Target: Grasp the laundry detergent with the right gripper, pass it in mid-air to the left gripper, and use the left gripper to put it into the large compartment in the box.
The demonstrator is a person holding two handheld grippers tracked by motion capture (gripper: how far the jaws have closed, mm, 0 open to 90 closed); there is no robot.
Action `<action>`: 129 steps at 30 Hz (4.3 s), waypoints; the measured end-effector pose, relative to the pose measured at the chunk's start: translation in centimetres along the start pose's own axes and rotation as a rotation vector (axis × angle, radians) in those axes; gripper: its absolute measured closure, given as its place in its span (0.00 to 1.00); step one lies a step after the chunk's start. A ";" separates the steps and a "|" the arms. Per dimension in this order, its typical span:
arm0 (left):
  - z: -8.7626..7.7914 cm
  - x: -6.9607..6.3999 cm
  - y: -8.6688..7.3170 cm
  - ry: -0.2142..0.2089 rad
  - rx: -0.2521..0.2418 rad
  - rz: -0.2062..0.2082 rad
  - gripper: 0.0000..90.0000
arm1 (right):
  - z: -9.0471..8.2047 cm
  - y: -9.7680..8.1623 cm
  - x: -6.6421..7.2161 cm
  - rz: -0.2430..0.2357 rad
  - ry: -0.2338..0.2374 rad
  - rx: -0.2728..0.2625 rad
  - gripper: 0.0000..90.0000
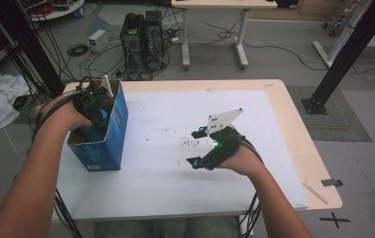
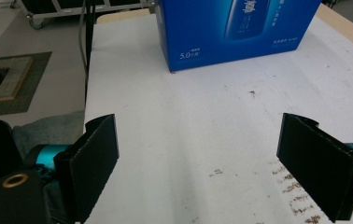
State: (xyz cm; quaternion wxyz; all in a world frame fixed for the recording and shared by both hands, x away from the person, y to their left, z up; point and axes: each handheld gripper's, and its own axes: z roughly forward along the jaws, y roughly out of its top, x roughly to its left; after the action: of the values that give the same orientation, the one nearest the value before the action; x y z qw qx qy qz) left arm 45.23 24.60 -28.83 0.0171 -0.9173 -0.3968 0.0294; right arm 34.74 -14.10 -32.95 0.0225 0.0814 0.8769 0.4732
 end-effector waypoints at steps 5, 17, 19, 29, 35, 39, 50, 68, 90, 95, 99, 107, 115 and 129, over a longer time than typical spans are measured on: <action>0.1 0.0 -0.1 -0.002 0.002 -0.005 0.43 | 0.1 0.0 0.0 0.000 -0.002 -0.002 0.13; -0.1 0.1 -0.4 0.010 -0.007 -0.020 0.37 | 0.0 0.2 0.2 -0.001 -0.002 -0.002 0.13; -0.1 -0.1 -0.4 0.006 -0.013 -0.030 0.36 | 0.0 0.2 0.3 -0.002 -0.005 -0.002 0.13; -1.5 -0.9 -0.8 -0.003 -0.027 -0.024 0.34 | -0.5 0.7 0.1 -0.011 -0.011 0.006 0.13; -2.5 -1.3 -1.1 0.008 -0.027 -0.026 0.34 | -0.8 0.7 -0.3 -0.005 -0.021 0.010 0.13; -3.0 -1.4 -1.3 0.009 -0.028 -0.026 0.34 | -1.0 0.8 -0.5 -0.005 -0.025 0.015 0.13; -6.2 -2.1 -2.0 -0.002 -0.068 0.009 0.34 | -1.4 0.9 -1.1 -0.001 -0.029 0.019 0.13; -9.7 -3.3 -2.2 0.035 -0.109 0.030 0.24 | -3.1 2.4 -1.5 -0.018 -0.058 0.061 0.13; -9.7 -7.1 1.3 0.030 -0.090 0.286 0.06 | -5.9 5.1 -2.8 -0.008 -0.080 0.256 0.13; -9.5 -8.4 2.3 0.044 -0.082 0.392 0.06 | -5.8 5.1 -3.1 -0.011 -0.066 0.295 0.13; -8.6 -9.8 3.3 0.039 -0.070 0.491 0.06 | -5.6 5.2 -3.6 -0.017 -0.054 0.372 0.13; -6.8 -11.8 5.0 0.043 -0.044 0.605 0.06 | -5.1 5.7 -4.1 -0.009 -0.044 0.460 0.13; -5.2 -12.8 6.2 0.061 -0.023 0.645 0.06 | -4.4 5.9 -4.9 -0.021 -0.033 0.543 0.13; -2.5 -13.7 7.3 0.042 -0.002 0.687 0.06 | -2.7 5.1 -5.2 -0.020 -0.016 0.687 0.13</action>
State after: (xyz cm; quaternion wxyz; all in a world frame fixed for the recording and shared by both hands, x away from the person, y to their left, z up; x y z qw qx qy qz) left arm 41.40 9.58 -26.15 0.0134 -0.9977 -0.0643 0.0144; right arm 40.20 -14.46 -27.36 0.0055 0.0793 0.9856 0.1493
